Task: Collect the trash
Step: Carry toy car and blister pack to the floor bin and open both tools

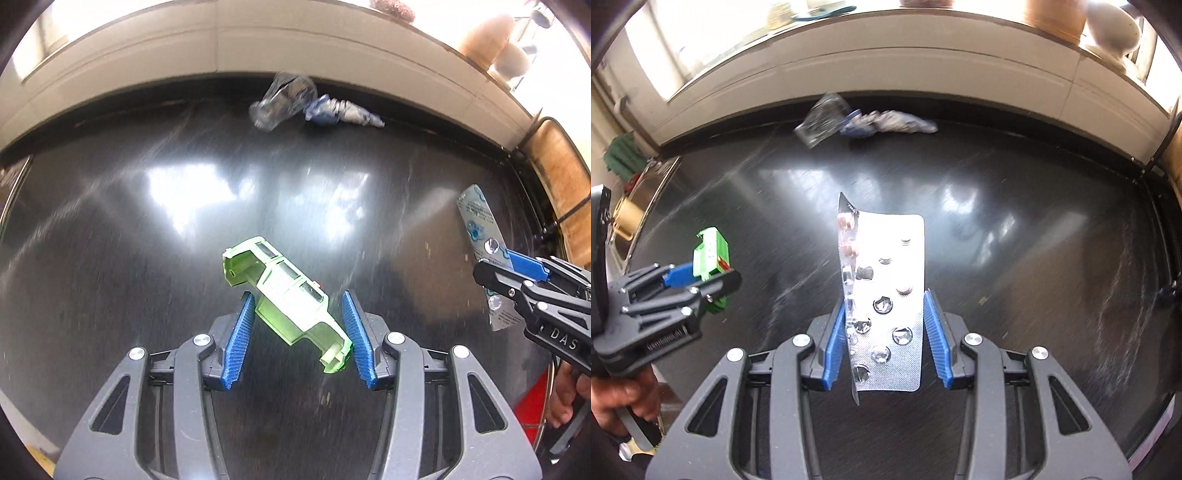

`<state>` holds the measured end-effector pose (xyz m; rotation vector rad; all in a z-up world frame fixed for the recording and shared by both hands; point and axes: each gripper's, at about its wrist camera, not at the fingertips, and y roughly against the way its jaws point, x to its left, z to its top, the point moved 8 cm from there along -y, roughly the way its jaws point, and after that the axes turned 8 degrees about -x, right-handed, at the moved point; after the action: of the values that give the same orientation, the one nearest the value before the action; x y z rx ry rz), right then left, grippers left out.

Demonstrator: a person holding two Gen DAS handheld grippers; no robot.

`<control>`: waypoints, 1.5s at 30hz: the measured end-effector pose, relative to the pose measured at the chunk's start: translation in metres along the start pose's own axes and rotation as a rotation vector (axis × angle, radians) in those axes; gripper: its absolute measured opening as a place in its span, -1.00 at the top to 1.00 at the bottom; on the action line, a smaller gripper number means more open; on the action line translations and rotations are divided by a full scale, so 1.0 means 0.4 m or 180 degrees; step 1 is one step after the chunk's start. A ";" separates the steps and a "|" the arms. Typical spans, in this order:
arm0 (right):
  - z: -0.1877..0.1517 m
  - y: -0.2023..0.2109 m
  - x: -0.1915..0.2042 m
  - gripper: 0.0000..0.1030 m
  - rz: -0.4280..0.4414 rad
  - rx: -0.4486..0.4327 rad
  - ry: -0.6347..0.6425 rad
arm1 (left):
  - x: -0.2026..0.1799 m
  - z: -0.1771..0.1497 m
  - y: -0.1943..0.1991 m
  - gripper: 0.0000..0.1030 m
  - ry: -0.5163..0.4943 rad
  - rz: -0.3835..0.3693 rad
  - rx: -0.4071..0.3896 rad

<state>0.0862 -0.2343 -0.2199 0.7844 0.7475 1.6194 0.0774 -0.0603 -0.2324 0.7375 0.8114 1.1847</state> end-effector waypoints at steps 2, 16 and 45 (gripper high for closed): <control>-0.018 0.015 0.027 0.22 0.0019 -0.0003 0.0014 | 0.014 -0.032 0.023 0.06 0.0009 0.0020 -0.0003; 0.009 0.066 0.194 0.22 0.0188 -0.0182 0.0195 | 0.155 -0.072 0.165 0.06 0.0102 0.0224 -0.0272; -0.371 0.026 1.254 0.21 0.1984 0.0815 0.2375 | 0.804 -0.720 0.591 0.07 0.2104 0.1538 -0.0333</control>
<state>-0.1141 0.2481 -0.2461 0.6084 1.3458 2.4674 -0.2285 0.3251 -0.2319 0.4587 1.1343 1.9456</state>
